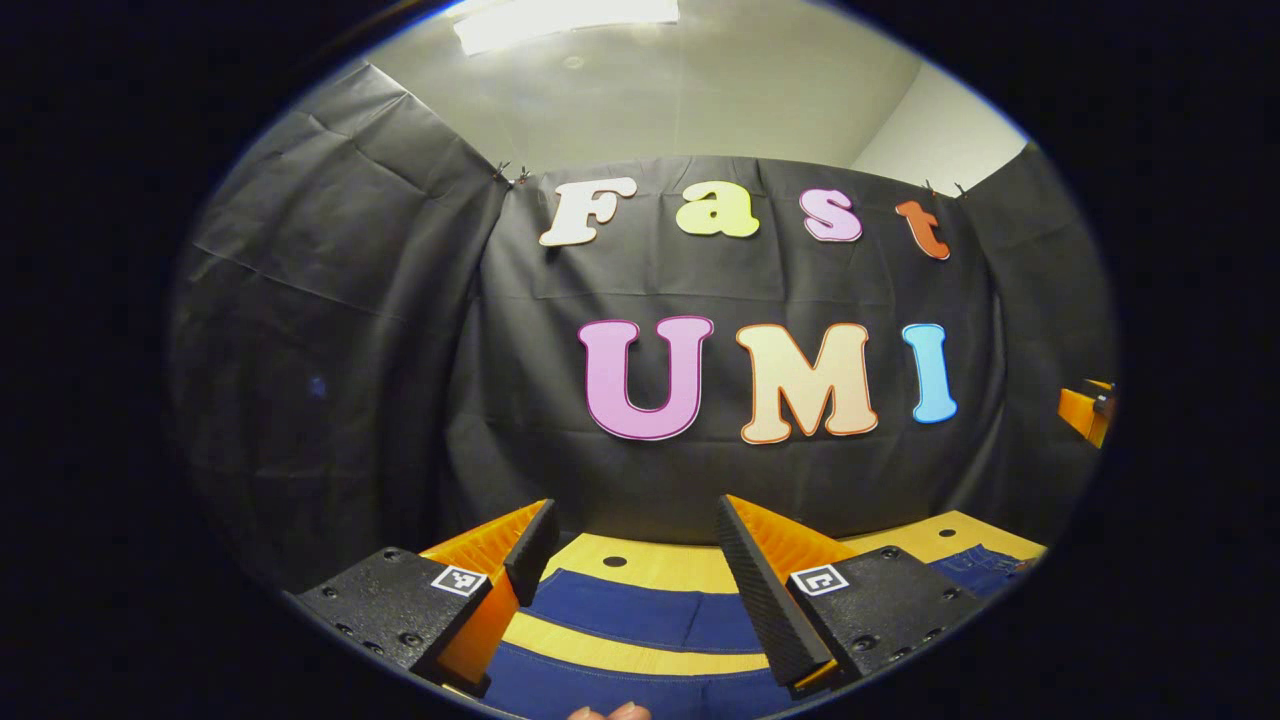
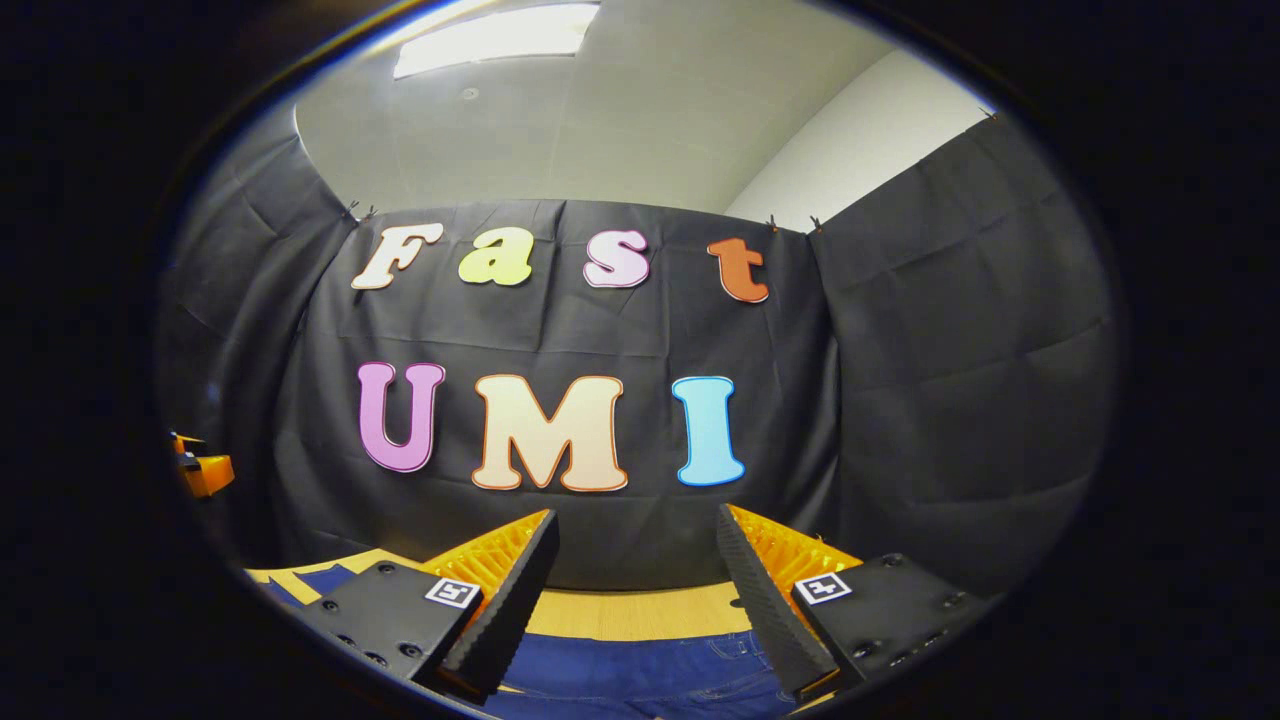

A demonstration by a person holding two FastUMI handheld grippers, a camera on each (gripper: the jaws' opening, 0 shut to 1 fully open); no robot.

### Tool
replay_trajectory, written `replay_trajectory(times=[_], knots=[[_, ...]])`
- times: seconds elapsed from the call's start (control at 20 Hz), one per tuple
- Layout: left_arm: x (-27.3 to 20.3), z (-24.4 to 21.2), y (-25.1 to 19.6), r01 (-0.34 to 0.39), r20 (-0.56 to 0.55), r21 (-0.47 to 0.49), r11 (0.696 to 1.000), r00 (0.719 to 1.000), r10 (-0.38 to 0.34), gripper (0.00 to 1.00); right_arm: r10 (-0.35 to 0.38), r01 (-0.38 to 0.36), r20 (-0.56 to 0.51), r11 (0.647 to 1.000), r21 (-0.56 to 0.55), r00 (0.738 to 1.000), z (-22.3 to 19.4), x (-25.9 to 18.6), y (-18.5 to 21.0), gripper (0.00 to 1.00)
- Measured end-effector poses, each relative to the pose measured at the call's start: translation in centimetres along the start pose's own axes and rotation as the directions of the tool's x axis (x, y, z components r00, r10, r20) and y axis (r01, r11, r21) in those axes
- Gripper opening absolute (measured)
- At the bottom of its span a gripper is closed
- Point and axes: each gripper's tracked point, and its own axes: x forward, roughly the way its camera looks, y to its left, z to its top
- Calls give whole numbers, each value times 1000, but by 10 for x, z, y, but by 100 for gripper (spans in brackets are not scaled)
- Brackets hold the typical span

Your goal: Grasp the waist and the cuffs of the jeans and fold them to make the two legs overlap; first hold the waist and fold one-third of the jeans toward the cuffs, then hold the cuffs and fold the remaining one-third in the same direction to finish folding.

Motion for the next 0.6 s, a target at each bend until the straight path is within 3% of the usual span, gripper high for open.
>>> replay_trajectory(times=[0.2, 0.35, 0.55, 0.6], knots=[[-2, -20, 8, 33, -49, 71, 997, 998, -30, 94, 3, -3, -5, 1000, 11, 1000, -5, 1, -1, 96], [-20, -52, 30, 70, -137, 176, 982, 990, -46, 92, 1, -1, -18, 1000, 14, 1000, -13, 1, -3, 96], [-47, -103, 63, 160, -283, 365, 917, 957, -54, 95, 2, -2, -45, 1000, 4, 999, -26, 2, -7, 98], [-53, -115, 67, 198, -328, 398, 896, 943, -62, 89, 2, -2, -46, 1000, 1, 999, -26, 2, -7, 98]])
